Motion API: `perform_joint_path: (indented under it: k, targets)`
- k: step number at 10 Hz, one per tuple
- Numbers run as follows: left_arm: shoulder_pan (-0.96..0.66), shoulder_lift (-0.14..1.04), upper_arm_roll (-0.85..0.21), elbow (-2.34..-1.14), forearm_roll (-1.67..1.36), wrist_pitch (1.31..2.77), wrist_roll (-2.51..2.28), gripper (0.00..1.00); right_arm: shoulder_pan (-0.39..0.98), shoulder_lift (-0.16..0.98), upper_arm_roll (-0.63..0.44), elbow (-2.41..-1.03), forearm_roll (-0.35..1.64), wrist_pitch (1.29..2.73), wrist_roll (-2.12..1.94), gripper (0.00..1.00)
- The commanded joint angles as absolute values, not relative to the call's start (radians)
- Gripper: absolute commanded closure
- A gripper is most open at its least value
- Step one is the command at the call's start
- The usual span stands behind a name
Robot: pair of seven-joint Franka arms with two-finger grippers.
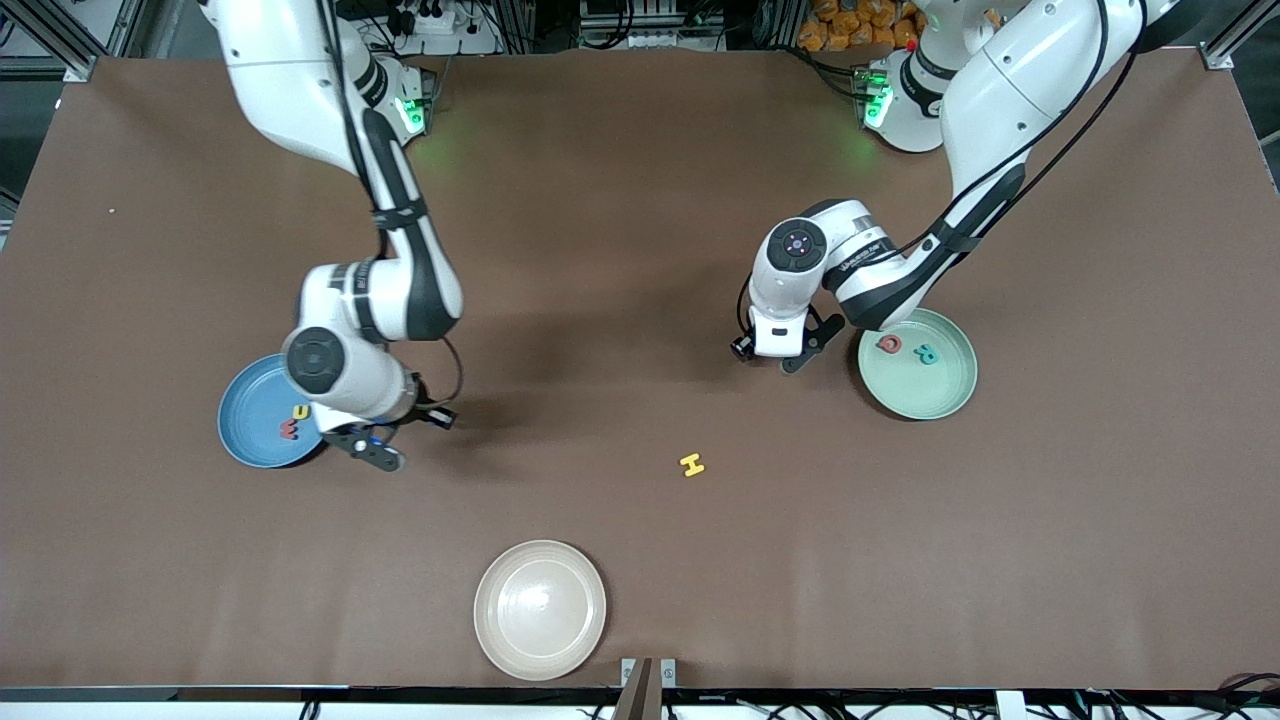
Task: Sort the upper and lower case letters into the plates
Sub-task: 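Grasp the blue W with the left gripper while the right gripper grasps m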
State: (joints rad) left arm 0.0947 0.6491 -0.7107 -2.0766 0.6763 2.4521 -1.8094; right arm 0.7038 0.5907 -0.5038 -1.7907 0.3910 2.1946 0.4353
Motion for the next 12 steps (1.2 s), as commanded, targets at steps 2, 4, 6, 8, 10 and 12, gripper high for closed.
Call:
perform_joint_path:
  k: [2,4,6,8,10,12]
  targets:
    - [0.101,0.634,-0.715,-2.077,0.701,2.454,-1.835,0.35,0.704,0.581,-0.596,-1.810,0.397,2.192,0.252,1.00]
    - [0.103,0.632,-0.713,-2.079,0.701,2.451,-1.832,0.35,0.649,0.588,-0.621,-1.807,0.367,2.206,0.097,1.00]
    - [0.103,0.624,-0.715,-2.077,0.701,2.432,-1.832,0.35,0.614,0.580,-0.638,-1.809,0.362,2.198,-0.016,1.00]
    - [0.103,0.612,-0.716,-2.077,0.701,2.395,-1.827,0.35,0.551,0.589,-0.667,-1.815,0.359,2.194,-0.203,1.00]
    - [0.104,0.609,-0.718,-2.075,0.700,2.393,-1.827,0.35,0.438,0.595,-0.663,-1.821,0.362,2.171,-0.413,1.00]
    - [0.103,0.611,-0.716,-2.071,0.698,2.385,-1.827,0.35,0.434,0.603,-0.661,-1.864,0.365,2.175,-0.433,1.00]
